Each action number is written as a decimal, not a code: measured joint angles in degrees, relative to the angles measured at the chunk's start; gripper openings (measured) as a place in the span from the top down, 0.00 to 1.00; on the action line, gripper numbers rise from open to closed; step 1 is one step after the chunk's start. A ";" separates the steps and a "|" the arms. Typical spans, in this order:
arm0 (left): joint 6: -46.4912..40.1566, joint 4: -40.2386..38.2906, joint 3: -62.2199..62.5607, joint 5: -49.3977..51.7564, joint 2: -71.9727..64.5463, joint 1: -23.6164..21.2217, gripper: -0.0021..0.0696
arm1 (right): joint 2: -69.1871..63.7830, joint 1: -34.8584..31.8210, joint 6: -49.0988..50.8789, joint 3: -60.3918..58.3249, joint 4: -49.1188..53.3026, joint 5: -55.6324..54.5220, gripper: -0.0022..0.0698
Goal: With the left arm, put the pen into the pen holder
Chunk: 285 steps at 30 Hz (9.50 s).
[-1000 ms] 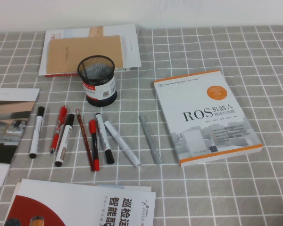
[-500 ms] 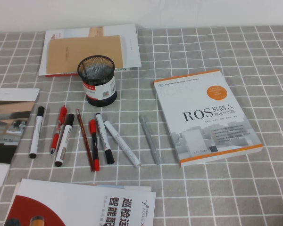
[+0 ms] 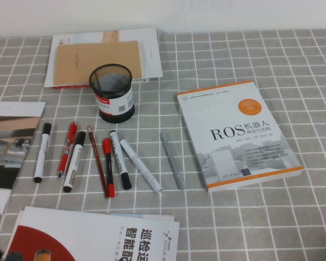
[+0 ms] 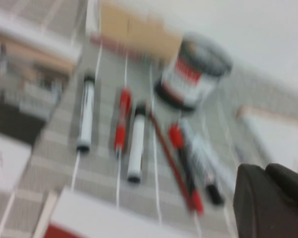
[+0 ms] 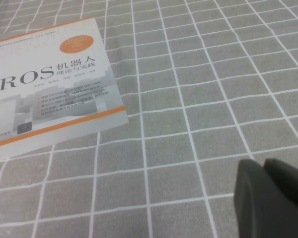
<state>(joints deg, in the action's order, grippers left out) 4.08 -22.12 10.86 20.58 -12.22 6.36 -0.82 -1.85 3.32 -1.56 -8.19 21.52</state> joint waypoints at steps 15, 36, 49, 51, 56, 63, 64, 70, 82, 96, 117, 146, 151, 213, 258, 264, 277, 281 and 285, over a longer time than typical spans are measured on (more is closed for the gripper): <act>-6.09 11.67 31.92 27.83 -42.92 0.00 0.97 | 0.00 0.00 0.00 0.00 0.00 0.00 0.99; -12.22 17.50 56.94 35.94 -81.31 0.00 0.97 | 0.00 0.00 0.00 0.00 0.00 0.00 0.99; -13.06 19.97 69.51 39.83 -92.60 0.00 0.92 | 0.00 0.00 0.00 0.00 0.00 0.00 0.99; -13.63 20.38 69.67 39.70 -93.78 0.00 0.83 | 0.00 0.00 0.00 0.00 0.00 0.00 0.99; -12.67 22.12 69.74 38.75 -96.63 -0.38 0.57 | 0.00 0.00 0.00 0.00 0.00 0.00 0.99; -11.36 23.68 70.34 36.29 -99.38 -1.07 0.51 | 0.00 0.00 0.00 0.00 0.00 0.00 0.99; -11.36 23.68 70.34 35.84 -99.75 -1.07 0.51 | 0.00 0.00 0.00 0.00 0.00 0.00 0.99; -11.36 23.54 70.58 34.75 -102.40 -1.07 0.51 | 0.00 0.00 0.00 0.00 0.00 0.00 0.99; -11.36 22.84 70.82 34.18 -102.52 -1.07 0.82 | 0.00 0.00 0.00 0.00 0.00 0.00 0.99; -12.13 20.28 65.89 29.31 -89.03 -1.15 0.82 | 0.00 0.00 0.00 0.00 0.00 0.00 0.99; -53.66 -21.31 37.67 2.88 -59.94 -1.15 0.82 | 0.00 0.00 0.00 0.00 0.00 0.00 0.99; 6.21 28.40 35.95 -43.68 -74.05 10.70 0.82 | 0.00 0.00 0.00 0.00 0.00 0.00 0.99; 6.62 28.75 39.47 -51.82 -80.21 10.70 0.82 | 0.00 0.00 0.00 0.00 0.00 0.00 0.99; 11.36 33.44 44.61 -11.28 -63.41 9.74 0.96 | 0.00 0.00 0.00 0.00 0.00 0.00 0.99; 10.01 31.52 2.22 -3.85 4.64 5.21 0.97 | 0.00 0.00 0.00 0.00 0.00 0.00 0.99; -3.27 19.76 -5.77 -10.01 12.52 -1.89 0.97 | 0.00 0.00 0.00 0.00 0.00 0.00 0.99; -2.99 18.28 -12.15 -7.45 12.79 -4.01 0.97 | 0.00 0.00 0.00 0.00 0.00 0.00 0.99; -4.53 18.28 -12.25 -0.73 12.79 -4.01 0.97 | 0.00 0.00 0.00 0.00 0.00 0.00 0.99; -5.27 18.28 -12.25 1.26 12.79 -4.01 0.97 | 0.00 0.00 0.00 0.00 0.00 0.00 0.99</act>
<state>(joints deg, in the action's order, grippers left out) -1.18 -3.84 -1.39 21.84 0.57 2.34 -0.82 -1.85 3.32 -1.56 -8.19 21.52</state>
